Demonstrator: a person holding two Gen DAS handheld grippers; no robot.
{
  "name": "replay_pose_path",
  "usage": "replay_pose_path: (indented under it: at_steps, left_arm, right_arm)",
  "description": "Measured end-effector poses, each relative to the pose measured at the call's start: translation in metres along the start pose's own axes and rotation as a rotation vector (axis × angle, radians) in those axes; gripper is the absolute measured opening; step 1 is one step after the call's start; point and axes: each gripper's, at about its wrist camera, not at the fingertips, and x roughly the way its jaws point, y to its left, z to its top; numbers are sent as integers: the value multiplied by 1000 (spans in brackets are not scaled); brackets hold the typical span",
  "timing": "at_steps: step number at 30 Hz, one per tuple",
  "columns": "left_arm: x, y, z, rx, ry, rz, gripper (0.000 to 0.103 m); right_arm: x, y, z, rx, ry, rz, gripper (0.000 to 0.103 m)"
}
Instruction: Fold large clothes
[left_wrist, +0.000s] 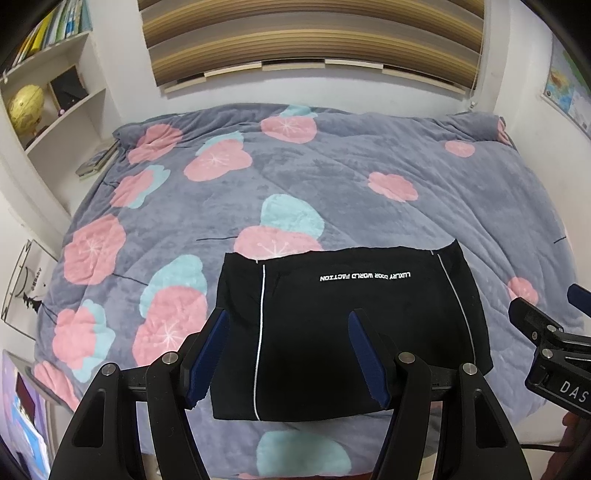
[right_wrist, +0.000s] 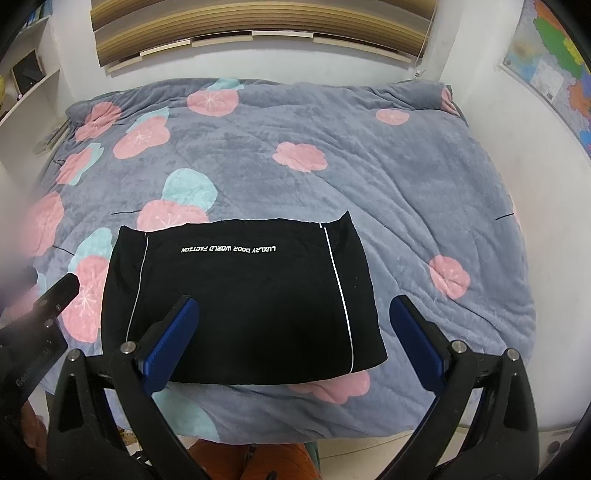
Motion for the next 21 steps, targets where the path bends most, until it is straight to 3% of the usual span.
replay_pose_path:
  at_steps: [13,18,21]
  left_arm:
    - [1,4,0,0,-5,7,68]
    - [-7,8,3,-7,-85,49,68]
    - [-5,11,8,3,-77,45,68]
  right_arm:
    - [2,5,-2,2,9,-4,101]
    - [3,7,-2,3,11,-6,101]
    - [3,7,-1,4,11,-5,101]
